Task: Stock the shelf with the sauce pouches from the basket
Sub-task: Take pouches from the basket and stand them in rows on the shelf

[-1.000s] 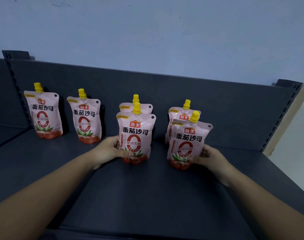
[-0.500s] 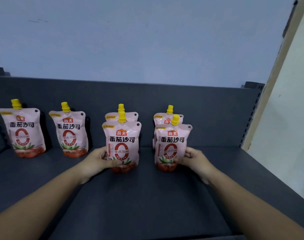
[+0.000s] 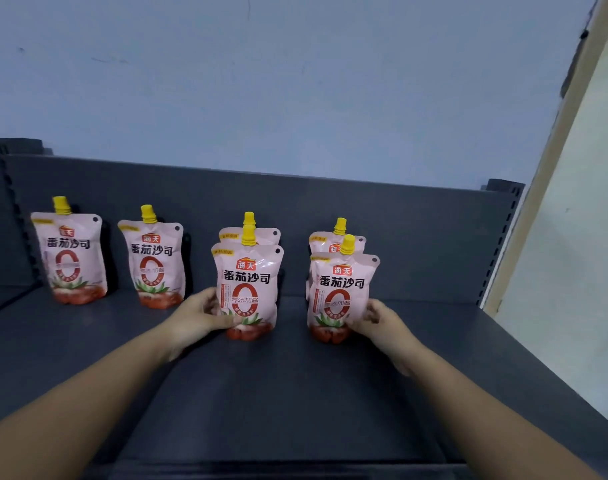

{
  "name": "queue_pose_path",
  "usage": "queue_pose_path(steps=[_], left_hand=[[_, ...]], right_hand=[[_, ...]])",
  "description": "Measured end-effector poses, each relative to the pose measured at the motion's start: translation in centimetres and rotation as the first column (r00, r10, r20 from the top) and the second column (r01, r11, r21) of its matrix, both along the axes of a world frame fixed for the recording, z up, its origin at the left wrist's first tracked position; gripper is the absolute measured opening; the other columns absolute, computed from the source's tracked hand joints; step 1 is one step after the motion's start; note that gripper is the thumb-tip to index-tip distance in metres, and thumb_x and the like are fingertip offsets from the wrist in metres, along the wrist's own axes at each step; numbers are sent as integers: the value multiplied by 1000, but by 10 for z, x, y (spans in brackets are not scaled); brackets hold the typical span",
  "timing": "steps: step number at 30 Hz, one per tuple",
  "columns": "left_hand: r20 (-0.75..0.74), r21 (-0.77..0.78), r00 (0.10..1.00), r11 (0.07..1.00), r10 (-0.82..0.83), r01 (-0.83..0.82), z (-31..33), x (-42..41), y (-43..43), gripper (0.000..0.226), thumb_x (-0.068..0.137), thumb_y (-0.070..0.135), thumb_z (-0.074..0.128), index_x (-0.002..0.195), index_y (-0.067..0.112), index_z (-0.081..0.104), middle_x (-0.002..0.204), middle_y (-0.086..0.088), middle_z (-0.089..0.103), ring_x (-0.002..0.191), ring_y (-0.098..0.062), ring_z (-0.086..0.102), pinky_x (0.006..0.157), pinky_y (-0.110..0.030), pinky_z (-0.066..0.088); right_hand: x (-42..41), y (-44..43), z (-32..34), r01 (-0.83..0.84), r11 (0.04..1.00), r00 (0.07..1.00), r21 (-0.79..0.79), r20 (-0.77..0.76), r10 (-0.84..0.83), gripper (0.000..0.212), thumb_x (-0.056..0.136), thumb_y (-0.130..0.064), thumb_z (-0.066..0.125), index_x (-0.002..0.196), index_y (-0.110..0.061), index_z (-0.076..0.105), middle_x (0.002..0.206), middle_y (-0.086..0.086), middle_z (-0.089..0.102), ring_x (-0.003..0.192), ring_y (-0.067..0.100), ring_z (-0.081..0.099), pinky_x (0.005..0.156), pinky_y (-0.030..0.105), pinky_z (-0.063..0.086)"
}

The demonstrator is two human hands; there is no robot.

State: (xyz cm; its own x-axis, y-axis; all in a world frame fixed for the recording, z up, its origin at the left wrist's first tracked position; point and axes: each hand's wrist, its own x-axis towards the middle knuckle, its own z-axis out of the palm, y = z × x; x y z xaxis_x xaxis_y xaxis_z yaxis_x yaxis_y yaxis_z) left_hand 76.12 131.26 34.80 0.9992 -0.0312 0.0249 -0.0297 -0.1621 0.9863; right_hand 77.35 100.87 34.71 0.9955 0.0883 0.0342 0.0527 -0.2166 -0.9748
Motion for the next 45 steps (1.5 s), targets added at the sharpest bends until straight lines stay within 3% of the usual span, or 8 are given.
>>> queue_pose_path(steps=[5,10,15,19,24,33,41,45], left_hand=[[-2,117,990,983,142,-141,-4,-18,7,40,78,1,70,114,4,52,97,-7,62,89,-16,59,75,-17,47],[6,211,971,949,238,-234,-5,-55,9,35,79,7,71,109,8,53,97,-5,58,91,-17,55,78,-21,44],[76,427,957,858,279,-284,0,-108,22,31,77,15,74,102,12,57,97,-4,61,96,-20,58,91,-32,46],[202,611,921,692,333,-385,20,-159,43,35,82,23,70,111,8,59,105,-2,60,102,-19,58,86,-24,42],[253,727,878,518,408,-450,35,-236,95,41,85,27,66,120,8,55,116,-4,60,100,-9,51,78,-11,31],[160,860,805,319,571,-398,32,-396,213,38,81,23,69,114,8,58,110,-4,64,102,-19,59,86,-25,44],[-20,895,667,311,745,-320,5,-537,327,39,81,26,70,115,9,59,111,-5,65,100,-20,59,83,-23,45],[-109,896,593,337,798,-289,-26,-585,372,38,81,28,69,114,11,60,112,-3,64,98,-17,59,78,-20,43]], right_hand=[[-11,-10,3,29,999,999,-44,-27,-31,22,84,-9,66,98,-18,52,99,5,63,88,12,59,71,21,45],[-28,-9,3,139,949,990,-284,7,-143,16,80,-9,62,90,-11,49,89,6,57,80,18,52,70,31,40],[-51,26,14,-105,888,990,-447,37,136,6,82,-9,62,85,-10,56,78,-2,55,75,14,52,61,24,39],[-70,82,16,-336,844,916,-418,63,396,14,81,-10,66,91,-11,57,75,1,55,70,13,51,70,25,42],[-108,169,22,-533,720,737,-444,173,653,21,80,-15,69,98,-15,58,82,-2,56,72,10,50,74,21,44],[-204,353,34,-619,309,221,-722,218,951,42,82,-23,69,121,-13,58,108,0,62,98,11,58,84,17,42],[-310,526,15,-585,111,-54,-803,175,983,45,82,-22,69,124,-10,56,116,5,62,106,18,57,89,27,44],[-345,588,-16,-511,67,-102,-857,138,985,44,78,-20,68,119,-7,58,116,11,63,108,24,58,92,32,43]])
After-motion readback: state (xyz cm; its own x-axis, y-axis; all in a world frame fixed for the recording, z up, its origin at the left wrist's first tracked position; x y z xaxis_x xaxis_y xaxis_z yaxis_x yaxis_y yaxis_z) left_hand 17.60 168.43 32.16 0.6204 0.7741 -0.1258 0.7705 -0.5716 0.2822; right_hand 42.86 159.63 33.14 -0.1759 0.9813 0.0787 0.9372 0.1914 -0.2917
